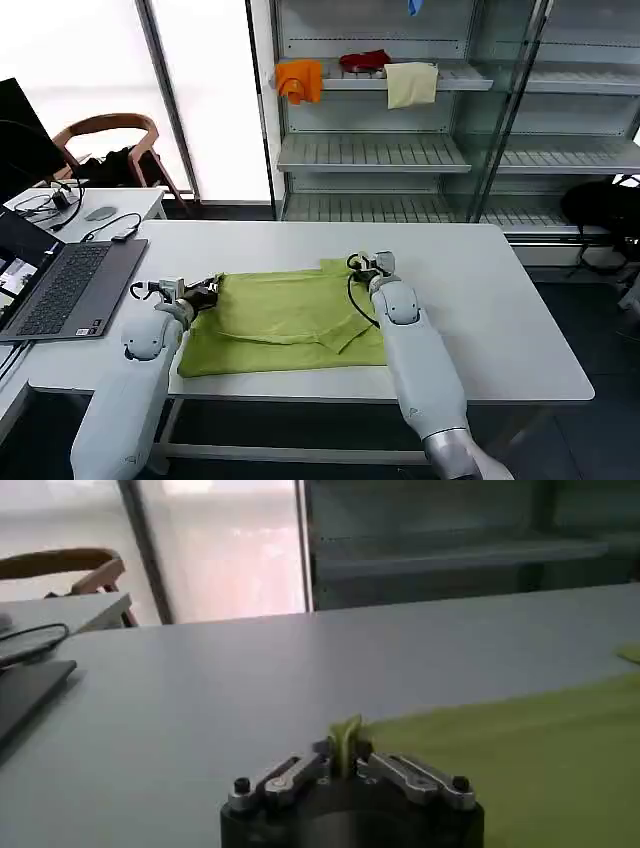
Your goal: Fold and organize the clothes.
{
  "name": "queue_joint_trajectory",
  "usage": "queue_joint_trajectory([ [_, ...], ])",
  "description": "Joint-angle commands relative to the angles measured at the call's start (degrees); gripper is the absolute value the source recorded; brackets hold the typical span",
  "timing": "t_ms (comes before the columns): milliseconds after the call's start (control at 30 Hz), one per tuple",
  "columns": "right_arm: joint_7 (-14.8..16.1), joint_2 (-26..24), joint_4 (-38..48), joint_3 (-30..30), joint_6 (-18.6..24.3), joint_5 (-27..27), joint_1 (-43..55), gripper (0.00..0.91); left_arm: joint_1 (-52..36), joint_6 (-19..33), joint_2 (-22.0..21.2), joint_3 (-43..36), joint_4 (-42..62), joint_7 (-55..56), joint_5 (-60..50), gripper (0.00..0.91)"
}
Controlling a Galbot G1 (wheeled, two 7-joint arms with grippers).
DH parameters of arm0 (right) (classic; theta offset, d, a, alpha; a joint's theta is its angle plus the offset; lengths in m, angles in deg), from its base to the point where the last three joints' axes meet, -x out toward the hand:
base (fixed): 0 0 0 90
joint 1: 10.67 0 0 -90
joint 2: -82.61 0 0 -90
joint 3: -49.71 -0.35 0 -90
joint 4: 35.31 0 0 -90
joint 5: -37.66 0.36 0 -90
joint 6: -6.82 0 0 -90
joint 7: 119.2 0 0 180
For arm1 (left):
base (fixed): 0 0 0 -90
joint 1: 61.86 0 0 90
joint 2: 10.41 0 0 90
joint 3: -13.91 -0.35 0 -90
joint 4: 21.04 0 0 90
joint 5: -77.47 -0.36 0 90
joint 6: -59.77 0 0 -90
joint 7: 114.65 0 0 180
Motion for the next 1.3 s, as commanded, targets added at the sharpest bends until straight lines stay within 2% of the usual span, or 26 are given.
queue_joint_trajectory([
  [33, -0.9, 1.2, -5.6, 0.3, -0.3, 4.6, -0.9, 0.000, 0.4, 0.3, 0.2, 0.4, -2.0, -0.2, 0.9, 0.000],
  [100, -1.7, 0.6, -8.6, 0.8, -0.4, 7.0, -1.8, 0.000, 0.8, 1.4, 0.3, 1.0, -2.9, 0.5, 1.7, 0.000],
  [300, -3.0, -1.8, -16.5, 1.8, -0.6, 10.1, -5.8, 0.000, 3.1, 1.8, 1.7, 3.1, -9.1, 2.3, 6.2, 0.000],
  [633, -2.6, -4.8, -31.9, 2.6, -0.7, 10.4, -18.5, 0.000, 14.0, 2.9, 2.7, 6.5, -20.6, 0.6, 10.2, 0.000],
  [833, -1.9, -5.8, -36.2, 1.6, -0.6, 9.3, -24.2, 0.000, 20.4, 7.1, 2.4, 8.7, -23.3, -2.3, 11.2, 0.000],
  [1300, -1.0, -6.8, -39.7, 0.6, -0.5, 7.8, -29.9, 0.000, 27.0, 8.5, 4.3, 12.5, -26.8, -5.3, 11.4, 0.000],
])
